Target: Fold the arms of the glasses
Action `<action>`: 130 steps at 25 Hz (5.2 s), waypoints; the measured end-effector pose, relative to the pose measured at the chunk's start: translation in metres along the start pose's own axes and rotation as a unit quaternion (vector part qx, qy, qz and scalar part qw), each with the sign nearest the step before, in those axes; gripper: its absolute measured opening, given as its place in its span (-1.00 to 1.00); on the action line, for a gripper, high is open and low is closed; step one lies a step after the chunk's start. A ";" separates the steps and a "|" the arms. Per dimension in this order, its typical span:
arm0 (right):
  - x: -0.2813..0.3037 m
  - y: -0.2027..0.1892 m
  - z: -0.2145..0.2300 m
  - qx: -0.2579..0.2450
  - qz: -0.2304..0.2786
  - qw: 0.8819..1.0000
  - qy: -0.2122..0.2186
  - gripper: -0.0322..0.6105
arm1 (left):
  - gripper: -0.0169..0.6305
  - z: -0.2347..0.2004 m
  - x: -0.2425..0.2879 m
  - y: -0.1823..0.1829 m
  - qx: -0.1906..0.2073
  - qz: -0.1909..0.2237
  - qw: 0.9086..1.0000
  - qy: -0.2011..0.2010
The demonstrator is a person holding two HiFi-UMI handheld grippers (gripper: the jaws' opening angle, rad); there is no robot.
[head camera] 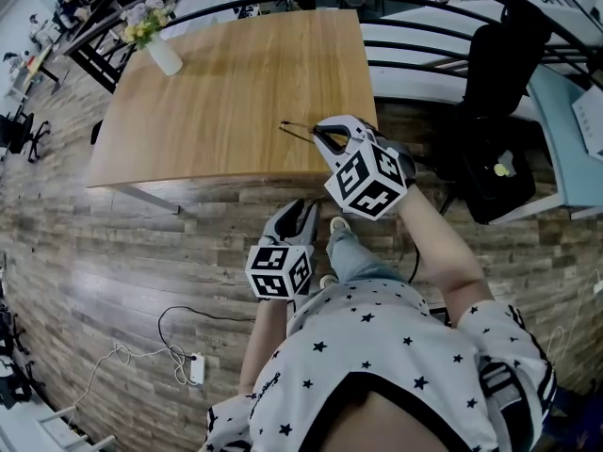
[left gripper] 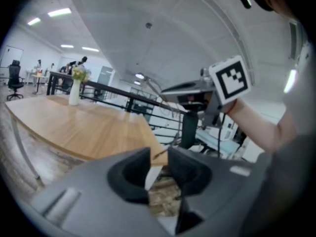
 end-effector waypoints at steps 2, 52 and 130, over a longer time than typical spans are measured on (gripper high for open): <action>-0.001 0.004 0.000 -0.001 0.004 1.000 -0.002 -0.84 | -0.59 0.000 0.001 -0.002 0.005 -0.007 1.000 0.000; 0.002 -0.026 -0.039 -0.014 -0.027 0.999 0.045 -0.84 | -0.66 -0.038 0.003 0.016 -0.047 0.029 0.995 0.085; 0.281 -0.154 0.151 -0.100 -0.193 0.974 0.064 -0.84 | -0.93 -0.165 0.199 0.082 -0.124 -0.017 0.983 0.131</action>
Point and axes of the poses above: the fingertips, and each gripper's own axes: x forward along the fingers, z to its right, y out of its top, the point moved 10 cm from there along -x, backward along the fingers, and after that the axes turned 12 degrees about x, right-handed, at the moved point
